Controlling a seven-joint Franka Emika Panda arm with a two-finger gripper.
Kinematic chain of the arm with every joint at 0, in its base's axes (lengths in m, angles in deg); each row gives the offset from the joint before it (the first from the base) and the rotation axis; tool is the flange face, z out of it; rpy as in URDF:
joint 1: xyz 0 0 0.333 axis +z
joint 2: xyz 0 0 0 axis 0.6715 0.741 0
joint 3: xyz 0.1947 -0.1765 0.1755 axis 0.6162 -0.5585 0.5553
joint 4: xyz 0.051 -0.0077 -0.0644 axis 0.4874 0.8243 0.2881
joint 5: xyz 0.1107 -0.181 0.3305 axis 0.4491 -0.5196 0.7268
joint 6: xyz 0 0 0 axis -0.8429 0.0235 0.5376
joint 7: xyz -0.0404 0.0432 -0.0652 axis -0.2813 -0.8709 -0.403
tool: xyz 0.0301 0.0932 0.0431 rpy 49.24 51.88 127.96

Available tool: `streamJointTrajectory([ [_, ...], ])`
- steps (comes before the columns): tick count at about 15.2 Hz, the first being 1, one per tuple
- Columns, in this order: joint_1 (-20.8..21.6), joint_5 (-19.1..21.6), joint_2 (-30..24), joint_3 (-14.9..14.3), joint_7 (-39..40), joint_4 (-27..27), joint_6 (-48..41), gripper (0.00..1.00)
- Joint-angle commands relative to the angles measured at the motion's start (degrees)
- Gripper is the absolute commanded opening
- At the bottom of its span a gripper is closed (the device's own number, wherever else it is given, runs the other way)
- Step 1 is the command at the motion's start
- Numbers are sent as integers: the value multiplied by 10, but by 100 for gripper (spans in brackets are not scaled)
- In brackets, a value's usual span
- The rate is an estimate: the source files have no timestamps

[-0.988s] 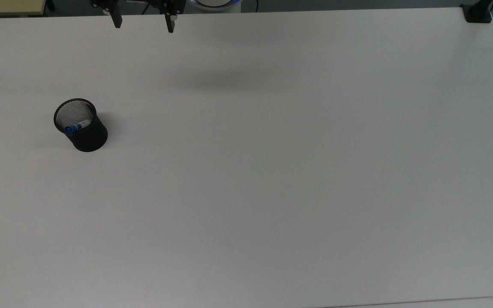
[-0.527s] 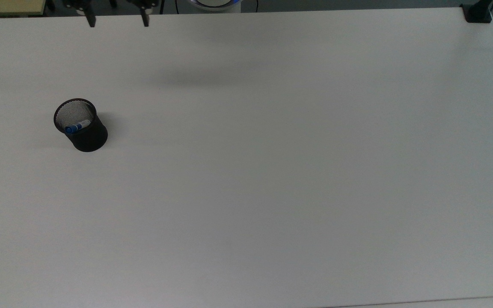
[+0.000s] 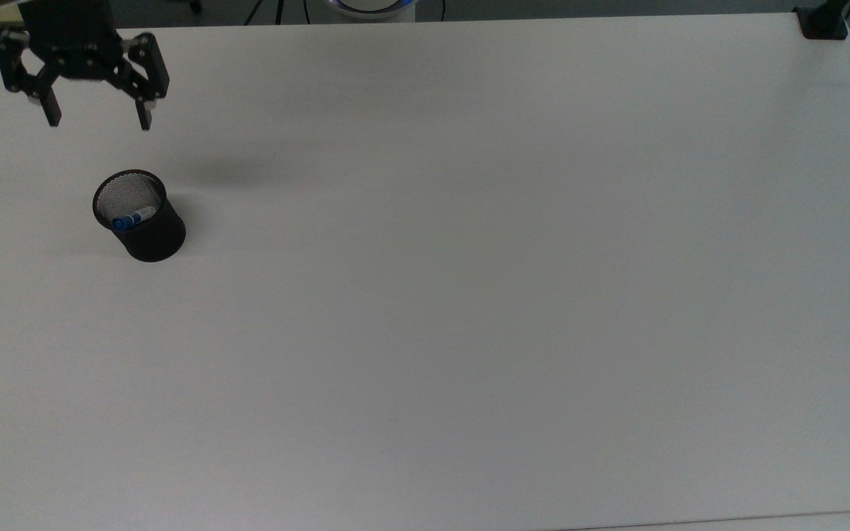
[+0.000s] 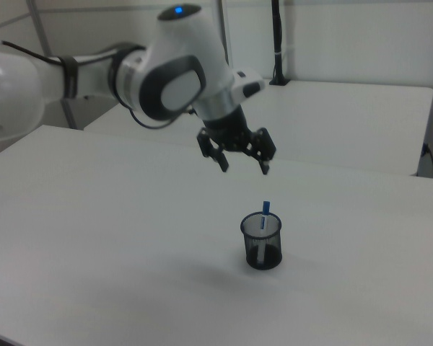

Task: Remove the marker
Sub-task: 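Lower the gripper over the cup and grasp the blue-capped marker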

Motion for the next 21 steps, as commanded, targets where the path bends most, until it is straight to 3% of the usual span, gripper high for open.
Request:
streamJointTrajectory([
  [1,-6,0,25,-1,-18,46,116,100],
  [3,-6,3,39,-1,-39,64,170,100],
  [8,-8,5,76,0,-49,78,213,97],
  [12,-7,5,98,2,-77,89,260,81],
  [14,-6,5,98,3,-82,89,260,65],
  [16,-6,9,98,3,-84,88,259,39],
  [17,-5,22,97,3,-89,87,258,20],
  [19,-4,30,91,4,-103,86,253,0],
  [21,-2,30,89,4,-112,85,253,0],
])
